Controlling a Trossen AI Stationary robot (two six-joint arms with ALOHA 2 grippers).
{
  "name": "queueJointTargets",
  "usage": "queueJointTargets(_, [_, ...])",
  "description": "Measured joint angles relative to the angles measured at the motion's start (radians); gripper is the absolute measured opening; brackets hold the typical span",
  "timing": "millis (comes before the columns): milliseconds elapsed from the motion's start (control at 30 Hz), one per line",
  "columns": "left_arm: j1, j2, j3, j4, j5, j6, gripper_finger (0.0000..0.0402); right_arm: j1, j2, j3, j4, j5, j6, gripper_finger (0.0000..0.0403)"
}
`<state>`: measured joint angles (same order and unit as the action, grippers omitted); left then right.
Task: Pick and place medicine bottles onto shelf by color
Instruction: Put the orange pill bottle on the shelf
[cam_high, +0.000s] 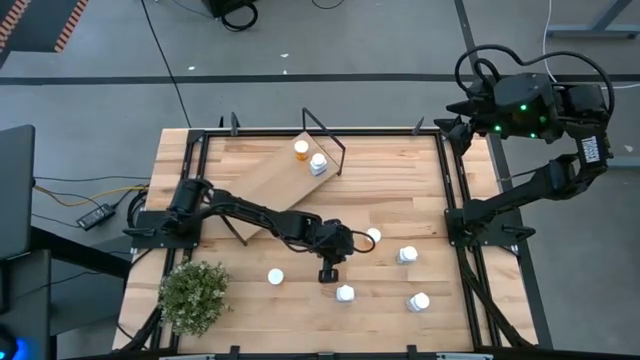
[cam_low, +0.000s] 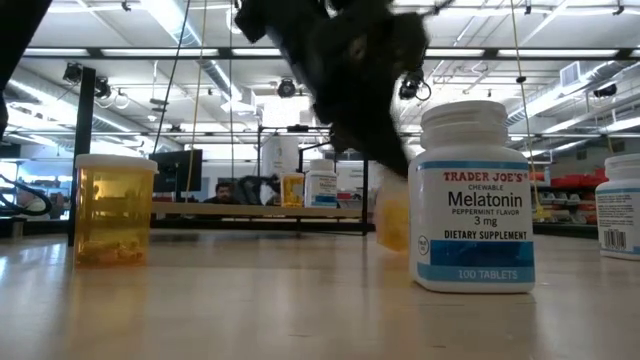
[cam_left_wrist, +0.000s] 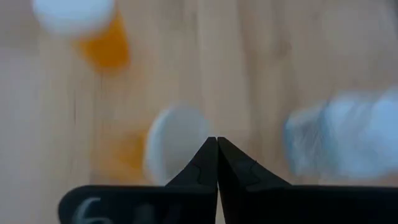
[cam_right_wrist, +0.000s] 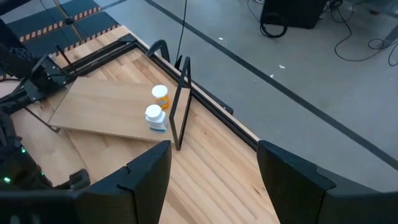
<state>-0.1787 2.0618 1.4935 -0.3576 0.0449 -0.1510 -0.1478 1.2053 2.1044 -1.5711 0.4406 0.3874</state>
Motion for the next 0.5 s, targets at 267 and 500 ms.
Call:
queueJointTargets(267, [0.014, 0.001, -0.001, 0.013, -0.003, -0.009, 0.0001, 0.000, 0.000, 0.000, 0.000, 0.000, 0.002, 0.0245])
queueJointTargets(500, [0.024, -0.041, -0.001, -0.030, -0.003, -0.015, 0.0002, 0.000, 0.000, 0.000, 0.000, 0.000, 0.002, 0.0245])
